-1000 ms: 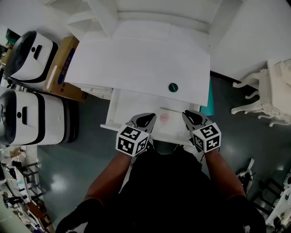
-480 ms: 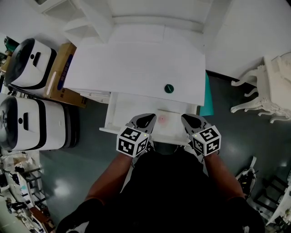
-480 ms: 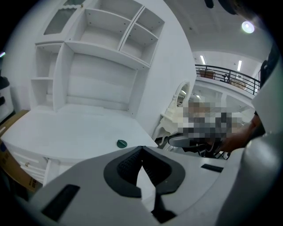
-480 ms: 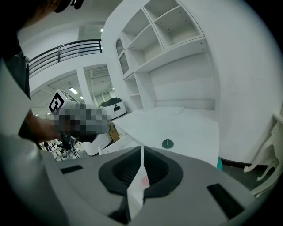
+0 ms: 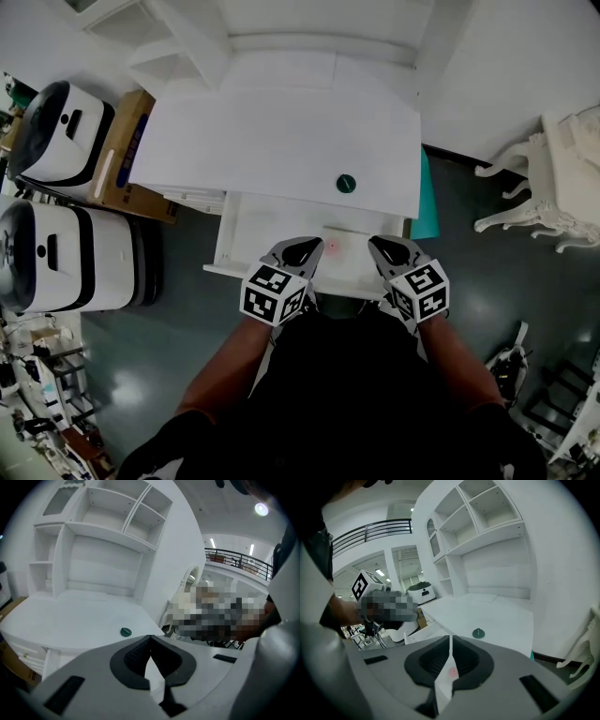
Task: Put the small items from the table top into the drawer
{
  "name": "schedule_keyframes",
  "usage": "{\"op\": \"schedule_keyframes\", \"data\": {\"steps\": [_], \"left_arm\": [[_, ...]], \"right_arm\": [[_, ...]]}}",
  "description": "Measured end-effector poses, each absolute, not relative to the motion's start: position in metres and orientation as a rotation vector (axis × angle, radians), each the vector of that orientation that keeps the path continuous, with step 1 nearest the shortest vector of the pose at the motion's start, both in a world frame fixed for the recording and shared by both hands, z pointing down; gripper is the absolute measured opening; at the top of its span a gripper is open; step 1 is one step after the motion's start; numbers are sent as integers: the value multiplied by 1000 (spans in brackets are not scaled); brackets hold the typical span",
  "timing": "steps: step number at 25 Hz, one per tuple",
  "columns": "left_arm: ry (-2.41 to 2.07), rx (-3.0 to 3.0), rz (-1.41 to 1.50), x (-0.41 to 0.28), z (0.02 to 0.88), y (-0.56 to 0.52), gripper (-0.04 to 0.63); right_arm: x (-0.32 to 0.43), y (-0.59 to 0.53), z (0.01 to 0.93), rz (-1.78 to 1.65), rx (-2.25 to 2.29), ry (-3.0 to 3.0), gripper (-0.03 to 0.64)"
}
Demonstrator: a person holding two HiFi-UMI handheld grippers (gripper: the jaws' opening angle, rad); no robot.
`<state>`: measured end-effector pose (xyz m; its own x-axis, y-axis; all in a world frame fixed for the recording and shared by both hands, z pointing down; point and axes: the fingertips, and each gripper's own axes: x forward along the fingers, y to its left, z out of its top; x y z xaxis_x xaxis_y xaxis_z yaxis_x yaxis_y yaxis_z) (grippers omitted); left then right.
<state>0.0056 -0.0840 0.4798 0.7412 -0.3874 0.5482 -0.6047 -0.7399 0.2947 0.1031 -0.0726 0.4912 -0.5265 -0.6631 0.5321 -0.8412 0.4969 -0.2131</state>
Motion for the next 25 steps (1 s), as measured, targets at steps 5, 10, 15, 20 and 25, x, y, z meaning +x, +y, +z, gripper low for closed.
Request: {"op": "schedule_keyframes", "data": {"steps": [5, 10, 15, 20, 25], "left_arm": [[-787, 2464, 626, 3, 480, -89, 3], [-769, 2428, 638, 3, 489, -88, 4], [-783, 2390, 651, -6, 495, -87, 5], [-812, 2363, 667, -18, 502, -86, 3], [-845, 2326, 685, -30, 510, -83, 4]], "right_arm": [[101, -76, 493, 651, 1237, -2364, 37], [102, -81, 499, 643, 1230, -2353, 37], [100, -97, 520, 630, 1222, -2315, 37], [104, -122, 546, 588, 1243, -2249, 37], [102, -143, 577, 530, 1179, -2164, 38]]}}
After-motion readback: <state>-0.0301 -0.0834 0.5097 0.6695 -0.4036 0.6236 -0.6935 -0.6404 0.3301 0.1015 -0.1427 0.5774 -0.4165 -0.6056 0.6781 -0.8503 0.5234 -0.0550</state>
